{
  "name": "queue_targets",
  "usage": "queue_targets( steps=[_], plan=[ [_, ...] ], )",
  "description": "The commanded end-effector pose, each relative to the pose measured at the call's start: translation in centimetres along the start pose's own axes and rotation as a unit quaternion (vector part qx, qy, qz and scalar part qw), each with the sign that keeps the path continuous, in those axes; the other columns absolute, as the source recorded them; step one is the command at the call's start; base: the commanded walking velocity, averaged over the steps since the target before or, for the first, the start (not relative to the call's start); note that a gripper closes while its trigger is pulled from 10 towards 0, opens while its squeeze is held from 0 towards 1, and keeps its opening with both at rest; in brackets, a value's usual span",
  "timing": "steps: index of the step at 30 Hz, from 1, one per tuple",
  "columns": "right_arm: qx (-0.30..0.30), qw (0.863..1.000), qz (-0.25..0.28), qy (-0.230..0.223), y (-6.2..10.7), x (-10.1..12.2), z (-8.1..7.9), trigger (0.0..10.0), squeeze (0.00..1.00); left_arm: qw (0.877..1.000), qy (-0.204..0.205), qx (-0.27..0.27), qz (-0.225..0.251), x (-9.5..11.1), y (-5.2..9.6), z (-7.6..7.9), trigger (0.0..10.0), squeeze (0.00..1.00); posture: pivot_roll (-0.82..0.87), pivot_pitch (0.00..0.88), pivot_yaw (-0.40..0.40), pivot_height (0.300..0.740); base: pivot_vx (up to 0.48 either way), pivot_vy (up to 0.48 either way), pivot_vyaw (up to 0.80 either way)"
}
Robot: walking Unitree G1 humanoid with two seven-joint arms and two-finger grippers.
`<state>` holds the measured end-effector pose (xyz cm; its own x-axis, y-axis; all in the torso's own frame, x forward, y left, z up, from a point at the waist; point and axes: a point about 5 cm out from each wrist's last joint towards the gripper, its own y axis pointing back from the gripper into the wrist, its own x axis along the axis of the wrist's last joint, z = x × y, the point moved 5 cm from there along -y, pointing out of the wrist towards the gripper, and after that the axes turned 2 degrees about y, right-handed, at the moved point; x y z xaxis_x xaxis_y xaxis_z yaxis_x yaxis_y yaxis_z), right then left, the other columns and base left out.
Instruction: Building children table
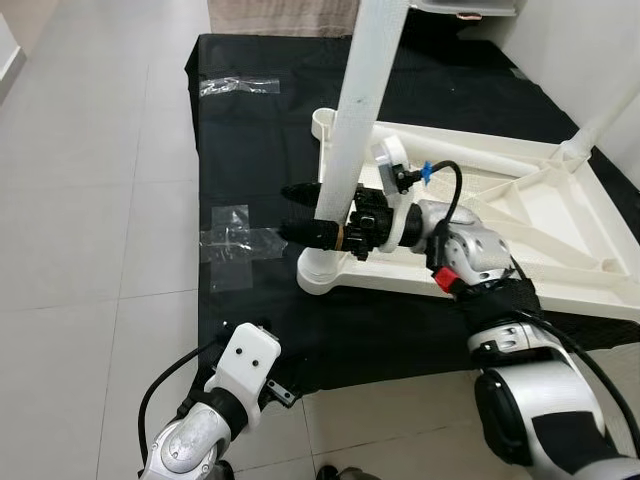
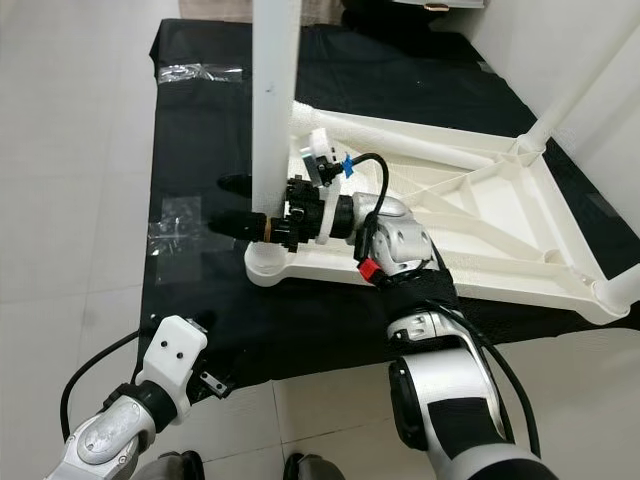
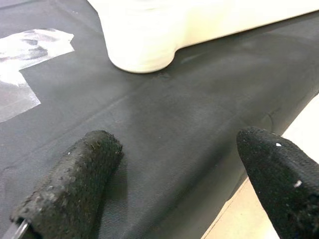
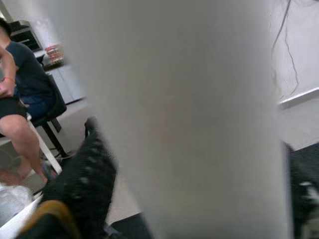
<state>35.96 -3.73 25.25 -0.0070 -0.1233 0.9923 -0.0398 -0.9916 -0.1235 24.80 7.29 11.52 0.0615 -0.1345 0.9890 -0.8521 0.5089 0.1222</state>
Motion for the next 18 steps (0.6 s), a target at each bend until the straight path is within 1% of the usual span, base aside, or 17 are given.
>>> queue_targets(
  steps=[1, 3, 4, 5, 6, 7, 8, 9, 10, 11, 12, 13, 14, 15, 16, 17, 18],
  plan=[
    [0.005, 1.0, -0.008, 0.011, -0.9, -0.3, -0.1, 0.0, 0.0, 1.0, 0.002, -0.004, -0.015, -0.9, 0.2, 0.4, 10.0, 0.0, 0.16, 0.12, -0.145, 0.74, 0.0, 0.0, 0.0],
    [0.002, 1.0, -0.013, 0.013, -0.9, -0.5, -0.1, 0.0, 0.0, 1.0, 0.002, -0.004, -0.015, -0.9, 0.2, 0.4, 10.0, 0.0, 0.16, 0.119, -0.145, 0.74, 0.0, 0.0, 0.0],
    [-0.01, 0.999, -0.023, 0.022, -0.9, -0.8, 0.1, 0.0, 0.0, 1.0, 0.003, -0.005, -0.015, -1.0, 0.3, 0.4, 10.0, 0.0, 0.15, 0.117, -0.145, 0.74, 0.0, 0.0, 0.0],
    [-0.01, 0.999, -0.023, 0.022, -0.9, -0.8, 0.1, 0.0, 0.0, 1.0, 0.003, -0.005, -0.015, -1.0, 0.3, 0.4, 10.0, 0.0, 0.15, 0.117, -0.145, 0.74, 0.0, 0.0, 0.0],
    [-0.026, 0.999, -0.027, 0.031, -0.8, -1.0, 0.3, 0.0, 0.0, 1.0, 0.003, -0.005, -0.015, -1.0, 0.3, 0.5, 10.0, 0.0, 0.15, 0.116, -0.142, 0.74, 0.0, 0.0, 0.0],
    [-0.026, 0.999, -0.027, 0.031, -0.8, -1.0, 0.3, 0.0, 0.0, 1.0, 0.003, -0.005, -0.015, -1.0, 0.3, 0.5, 10.0, 0.0, 0.15, 0.116, -0.142, 0.74, 0.0, 0.0, 0.0],
    [-0.058, 0.997, -0.03, 0.036, -0.6, -1.1, 0.8, 0.0, 0.0, 1.0, 0.003, -0.005, -0.016, -1.0, 0.3, 0.5, 10.0, 0.0, 0.15, 0.114, -0.143, 0.74, 0.0, 0.0, 0.0],
    [-0.115, 0.992, -0.021, 0.04, -0.5, -1.0, 1.9, 0.0, 0.0, 1.0, 0.004, -0.005, -0.016, -1.0, 0.3, 0.5, 10.0, 0.0, 0.15, 0.113, -0.134, 0.74, 0.0, 0.0, 0.0],
    [-0.115, 0.992, -0.021, 0.04, -0.5, -1.0, 1.9, 0.0, 0.0, 1.0, 0.004, -0.005, -0.016, -1.0, 0.3, 0.5, 10.0, 0.0, 0.15, 0.113, -0.134, 0.74, 0.0, 0.0, 0.0],
    [-0.249, 0.967, -0.022, 0.054, 0.0, -1.0, 4.6, 0.0, 0.0, 1.0, 0.003, -0.006, -0.014, -0.9, 0.2, 0.6, 10.0, 0.0, 0.15, 0.116, -0.134, 0.74, 0.0, 0.0, 0.0],
    [-0.296, 0.953, -0.027, 0.06, 0.3, -1.1, 5.5, 0.0, 0.0, 1.0, 0.003, -0.007, -0.013, -0.8, 0.2, 0.6, 10.0, 0.0, 0.15, 0.116, -0.134, 0.74, 0.0, 0.0, 0.0],
    [-0.296, 0.953, -0.027, 0.06, 0.3, -1.1, 5.5, 0.0, 0.0, 1.0, 0.003, -0.007, -0.013, -0.8, 0.2, 0.6, 10.0, 0.0, 0.15, 0.116, -0.134, 0.74, 0.0, 0.0, 0.0],
    [-0.437, 0.897, -0.033, 0.06, 2.2, -1.2, 7.8, 0.0, 0.0, 1.0, 0.002, -0.006, -0.013, -0.8, 0.2, 0.6, 10.0, 0.0, 0.15, 0.115, -0.133, 0.74, 0.0, 0.0, 0.0],
    [-0.437, 0.897, -0.033, 0.06, 2.2, -1.2, 7.8, 0.0, 0.0, 1.0, 0.002, -0.006, -0.013, -0.8, 0.2, 0.6, 10.0, 0.0, 0.15, 0.115, -0.133, 0.74, 0.0, 0.0, 0.0],
    [-0.544, 0.837, -0.029, 0.051, 4.4, -1.4, 9.0, 0.0, 0.0, 1.0, 0.002, -0.004, -0.011, -0.8, 0.3, 0.5, 10.0, 0.0, 0.14, 0.118, -0.131, 0.74, 0.0, 0.0, 0.0],
    [-0.636, 0.769, -0.03, 0.051, 6.9, -1.9, 9.2, 0.0, 0.0, 1.0, 0.001, -0.001, -0.008, -0.7, 0.3, 0.4, 10.0, 0.0, 0.15, 0.12, -0.132, 0.74, 0.0, 0.0, 0.0],
    [-0.693, 0.72, -0.026, 0.041, 8.5, -2.4, 8.9, 0.0, 0.0, 1.0, -0.001, 0.001, -0.004, -0.5, 0.3, 0.3, 10.0, 0.0, 0.15, 0.12, -0.132, 0.74, 0.0, 0.0, 0.0]
  ],
)
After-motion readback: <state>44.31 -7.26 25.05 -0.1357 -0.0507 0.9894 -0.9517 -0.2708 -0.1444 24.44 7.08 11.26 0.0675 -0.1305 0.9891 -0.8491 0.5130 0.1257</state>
